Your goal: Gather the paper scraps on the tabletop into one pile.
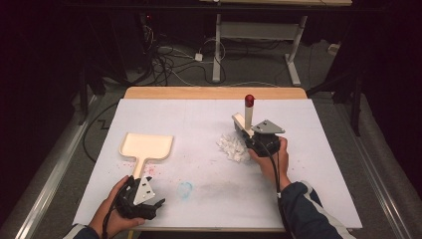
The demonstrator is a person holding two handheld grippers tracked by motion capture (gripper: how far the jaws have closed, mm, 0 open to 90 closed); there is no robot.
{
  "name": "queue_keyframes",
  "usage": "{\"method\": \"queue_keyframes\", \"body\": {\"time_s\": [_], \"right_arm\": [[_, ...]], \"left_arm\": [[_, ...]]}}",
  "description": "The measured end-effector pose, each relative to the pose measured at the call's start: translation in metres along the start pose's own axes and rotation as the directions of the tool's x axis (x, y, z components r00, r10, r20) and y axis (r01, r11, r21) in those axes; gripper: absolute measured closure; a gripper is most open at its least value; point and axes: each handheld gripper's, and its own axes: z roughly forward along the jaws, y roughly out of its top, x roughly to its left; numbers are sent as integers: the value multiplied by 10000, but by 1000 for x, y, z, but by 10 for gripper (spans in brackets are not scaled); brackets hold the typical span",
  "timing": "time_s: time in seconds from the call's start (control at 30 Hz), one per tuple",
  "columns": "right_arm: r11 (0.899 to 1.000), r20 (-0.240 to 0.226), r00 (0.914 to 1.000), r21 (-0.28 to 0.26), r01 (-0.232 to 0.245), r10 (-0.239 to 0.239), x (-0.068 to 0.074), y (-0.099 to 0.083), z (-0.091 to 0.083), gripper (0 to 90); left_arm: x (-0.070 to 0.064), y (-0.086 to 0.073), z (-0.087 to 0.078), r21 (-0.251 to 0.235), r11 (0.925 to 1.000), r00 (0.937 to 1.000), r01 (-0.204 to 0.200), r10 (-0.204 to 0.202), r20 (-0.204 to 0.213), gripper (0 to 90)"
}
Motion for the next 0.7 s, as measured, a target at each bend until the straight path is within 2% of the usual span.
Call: {"method": "queue_keyframes", "body": {"time_s": [0.13,0.37,0.57,0.63,0.7], "right_arm": [[9993,-47,9993,-85,-370,370,-9,1,-9,673],[9988,-312,9991,-398,-299,287,-26,3,-31,673],[9976,-213,9993,-616,-330,317,-40,0,-51,672],[9969,-224,9987,-635,-470,456,-44,-2,-57,673],[9967,-102,9991,-705,-414,408,-48,-4,-63,673]], "left_arm": [[0,0,0,-1,10000,10000,16,-16,-17,191],[1,0,-1,16,9999,9998,171,-171,-80,191],[5,-2,-4,-77,9991,9986,406,-408,-327,191],[8,-3,-6,-191,9981,9975,589,-596,-389,191],[11,-4,-7,-243,9971,9962,727,-738,-472,191]]}}
